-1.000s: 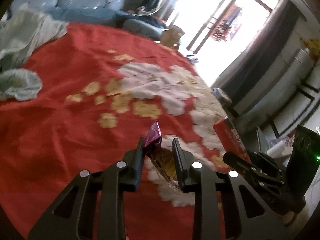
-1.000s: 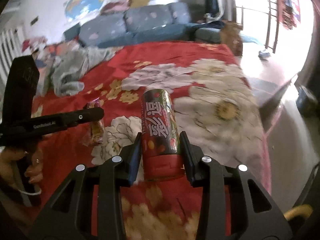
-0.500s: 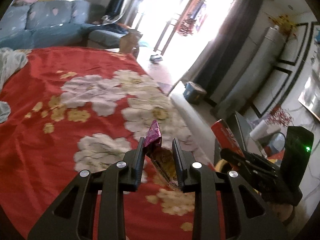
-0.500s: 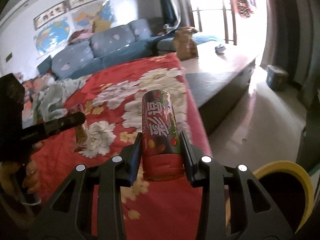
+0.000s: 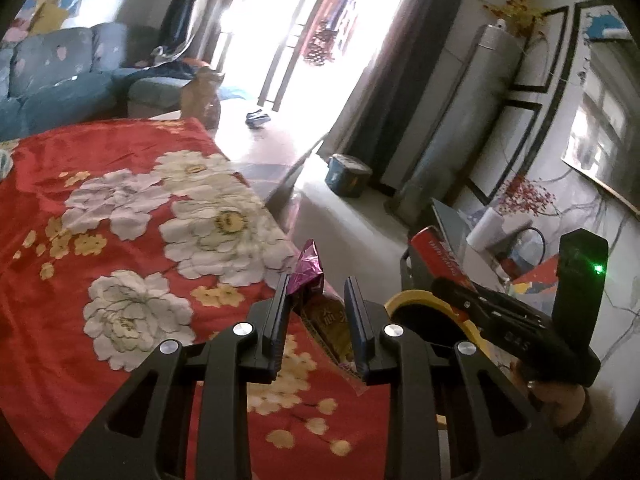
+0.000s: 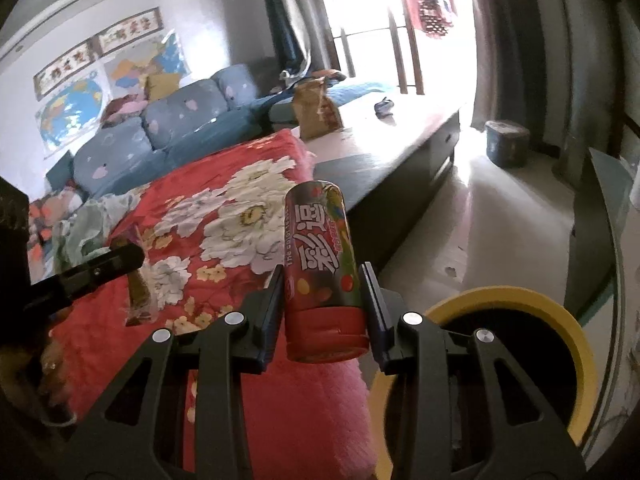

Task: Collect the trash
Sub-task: 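Carry the pink wrapper and red chip can over the bin with both grippers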

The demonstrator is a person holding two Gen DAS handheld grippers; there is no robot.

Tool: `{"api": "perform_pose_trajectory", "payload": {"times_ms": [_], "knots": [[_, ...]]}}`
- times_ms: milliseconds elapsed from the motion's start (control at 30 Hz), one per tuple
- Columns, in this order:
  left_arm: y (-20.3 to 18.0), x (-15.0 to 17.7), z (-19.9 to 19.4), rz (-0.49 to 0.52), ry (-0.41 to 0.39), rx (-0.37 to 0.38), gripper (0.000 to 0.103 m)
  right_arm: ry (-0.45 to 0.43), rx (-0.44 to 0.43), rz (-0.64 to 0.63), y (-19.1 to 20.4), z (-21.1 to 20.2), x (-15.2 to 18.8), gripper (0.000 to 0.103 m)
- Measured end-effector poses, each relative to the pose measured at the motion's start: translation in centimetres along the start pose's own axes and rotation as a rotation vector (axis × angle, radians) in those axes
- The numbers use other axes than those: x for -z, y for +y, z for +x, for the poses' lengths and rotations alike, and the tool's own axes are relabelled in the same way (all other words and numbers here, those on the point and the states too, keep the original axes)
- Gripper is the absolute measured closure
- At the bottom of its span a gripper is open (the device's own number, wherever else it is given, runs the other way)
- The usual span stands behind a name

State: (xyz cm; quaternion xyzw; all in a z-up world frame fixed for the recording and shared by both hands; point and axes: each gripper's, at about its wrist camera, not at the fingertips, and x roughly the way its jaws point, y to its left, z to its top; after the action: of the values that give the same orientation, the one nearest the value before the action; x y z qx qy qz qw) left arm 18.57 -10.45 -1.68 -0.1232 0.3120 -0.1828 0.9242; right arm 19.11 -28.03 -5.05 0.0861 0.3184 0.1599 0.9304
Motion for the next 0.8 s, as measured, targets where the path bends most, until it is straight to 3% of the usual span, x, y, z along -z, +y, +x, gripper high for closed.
{"api": "perform_pose_trajectory", "payload": {"times_ms": [800], "knots": [[-9.3, 2.5, 0.7, 0.202, 0.041, 0.121, 0.077, -0.041, 0.175, 0.191, -6.5, -5.3, 3.5, 0.073]]}}
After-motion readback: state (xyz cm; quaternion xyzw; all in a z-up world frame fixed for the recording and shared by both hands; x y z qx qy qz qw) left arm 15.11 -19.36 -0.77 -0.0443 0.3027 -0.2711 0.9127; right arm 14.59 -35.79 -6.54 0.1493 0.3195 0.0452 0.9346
